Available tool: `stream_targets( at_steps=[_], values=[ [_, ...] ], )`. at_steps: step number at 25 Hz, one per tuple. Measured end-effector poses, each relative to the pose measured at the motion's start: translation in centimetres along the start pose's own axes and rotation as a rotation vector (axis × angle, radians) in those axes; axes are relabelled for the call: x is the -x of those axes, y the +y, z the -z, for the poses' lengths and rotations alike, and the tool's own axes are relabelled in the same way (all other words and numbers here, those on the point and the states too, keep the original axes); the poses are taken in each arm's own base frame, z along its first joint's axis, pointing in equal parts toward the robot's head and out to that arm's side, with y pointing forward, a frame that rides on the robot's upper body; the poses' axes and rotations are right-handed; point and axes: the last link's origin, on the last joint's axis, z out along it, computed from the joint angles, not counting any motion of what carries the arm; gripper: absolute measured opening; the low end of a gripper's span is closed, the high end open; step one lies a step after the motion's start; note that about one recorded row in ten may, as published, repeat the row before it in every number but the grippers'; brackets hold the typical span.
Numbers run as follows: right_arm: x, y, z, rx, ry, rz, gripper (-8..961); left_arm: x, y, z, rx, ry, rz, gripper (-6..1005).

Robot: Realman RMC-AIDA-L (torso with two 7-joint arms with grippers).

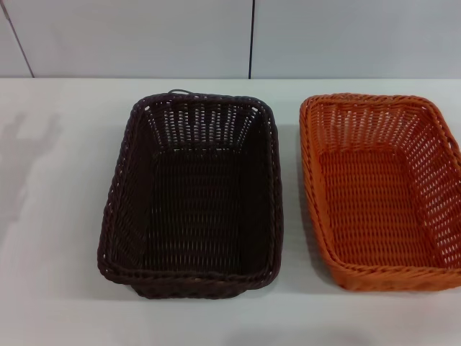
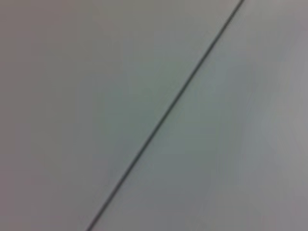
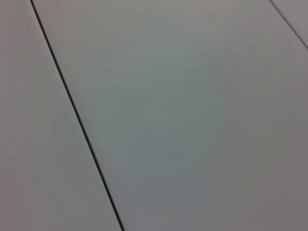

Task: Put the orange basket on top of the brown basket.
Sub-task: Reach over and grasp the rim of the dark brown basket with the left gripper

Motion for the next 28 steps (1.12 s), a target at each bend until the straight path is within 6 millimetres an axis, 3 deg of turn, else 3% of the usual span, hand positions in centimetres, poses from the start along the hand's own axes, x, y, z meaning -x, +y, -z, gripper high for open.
stream_targets(
  at_steps=[6,7,13,19,22,28],
  values=[
    [-0.6,0.0,0.6,-0.008,0.018,-0.009,575,-1.4,1.8,-5.3,0.087,-0.135,0.01,862],
    [-0.7,-0.1,0.7,-0.01,0.023,-0.011,575,-2.2,2.4,-6.8,0.115,-0.182,0.012,862],
    [-1.2,-0.8,1.7,-0.03,0.043,-0.01,575,-4.5,5.1,-10.7,0.223,-0.501,-0.001,861],
    [-1.3,-1.3,2.2,-0.04,0.049,-0.006,574,-6.0,8.9,-11.7,0.27,-0.909,-0.081,861],
    [-1.2,-1.4,2.1,-0.041,0.048,-0.004,574,-6.5,10.6,-11.5,0.249,-1.024,-0.155,861],
    [-1.3,-1.7,1.8,-0.055,0.069,0.0,574,-5.6,12.7,-9.8,0.125,-1.188,-0.31,860]
  ],
)
